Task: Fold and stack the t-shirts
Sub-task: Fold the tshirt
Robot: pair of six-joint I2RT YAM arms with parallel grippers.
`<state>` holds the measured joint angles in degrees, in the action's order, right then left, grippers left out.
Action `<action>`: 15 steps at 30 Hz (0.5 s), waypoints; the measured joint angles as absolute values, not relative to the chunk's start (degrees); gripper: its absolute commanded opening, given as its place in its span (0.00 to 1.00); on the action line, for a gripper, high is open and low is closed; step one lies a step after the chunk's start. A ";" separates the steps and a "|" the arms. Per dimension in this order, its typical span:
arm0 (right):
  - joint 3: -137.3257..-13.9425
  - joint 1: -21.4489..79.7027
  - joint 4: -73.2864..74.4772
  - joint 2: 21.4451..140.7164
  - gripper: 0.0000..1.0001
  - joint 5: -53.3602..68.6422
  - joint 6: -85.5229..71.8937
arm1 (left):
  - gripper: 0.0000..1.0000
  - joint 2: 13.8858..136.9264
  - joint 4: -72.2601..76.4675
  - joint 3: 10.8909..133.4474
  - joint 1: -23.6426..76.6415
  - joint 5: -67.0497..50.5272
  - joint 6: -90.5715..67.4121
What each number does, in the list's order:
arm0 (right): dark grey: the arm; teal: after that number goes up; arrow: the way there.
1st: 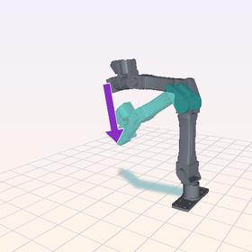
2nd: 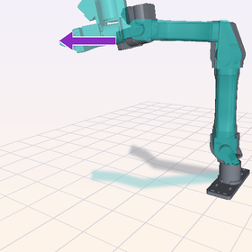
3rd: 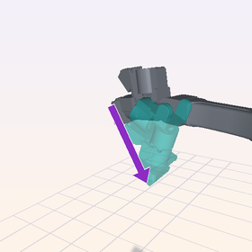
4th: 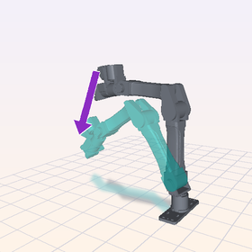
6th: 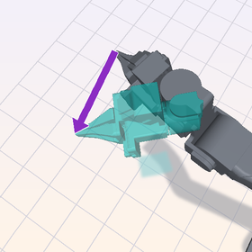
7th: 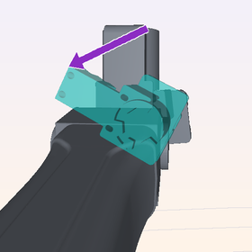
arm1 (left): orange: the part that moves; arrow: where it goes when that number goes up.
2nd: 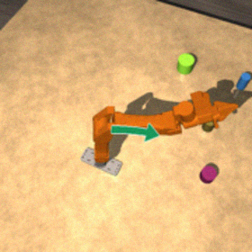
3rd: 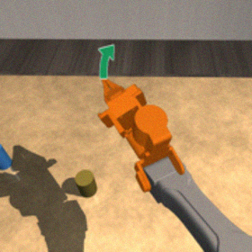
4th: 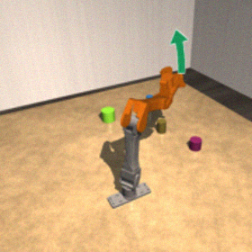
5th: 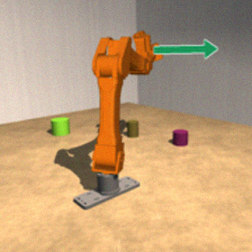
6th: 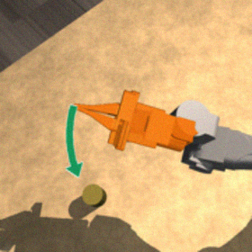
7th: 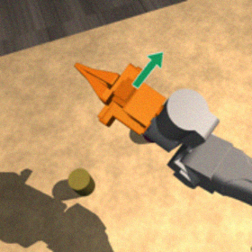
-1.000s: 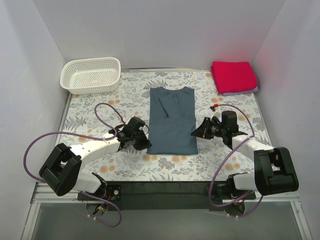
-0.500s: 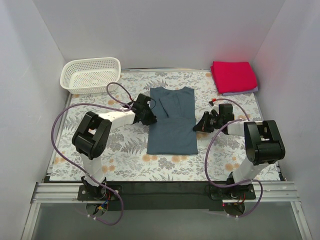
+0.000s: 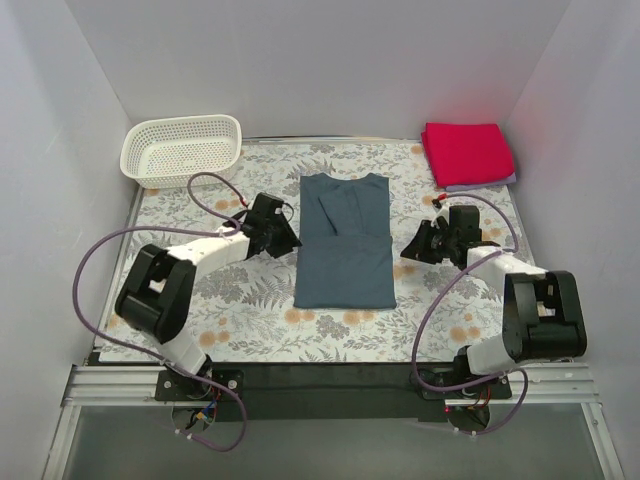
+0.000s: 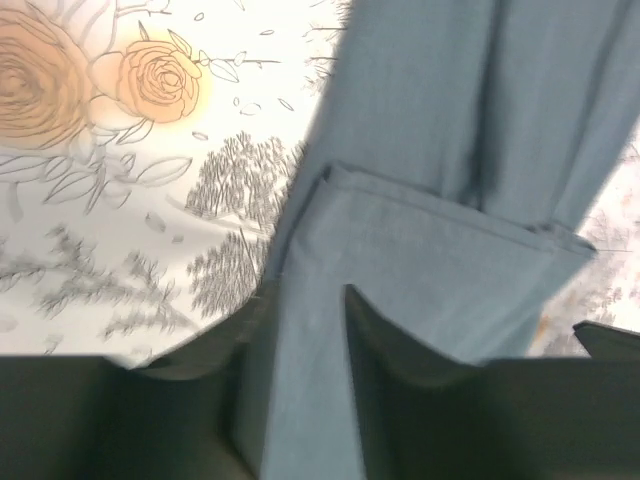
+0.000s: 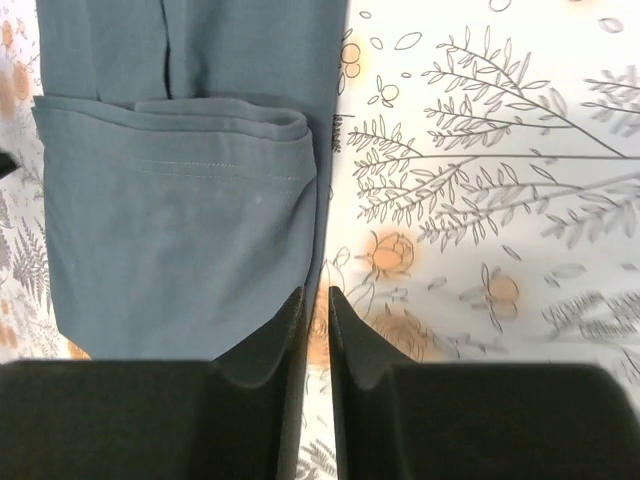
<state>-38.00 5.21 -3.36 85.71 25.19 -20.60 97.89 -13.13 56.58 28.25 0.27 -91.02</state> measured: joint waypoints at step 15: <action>-37.47 20.60 22.02 66.81 0.46 8.01 -21.80 | 0.82 81.49 -28.38 49.71 42.28 8.16 -88.86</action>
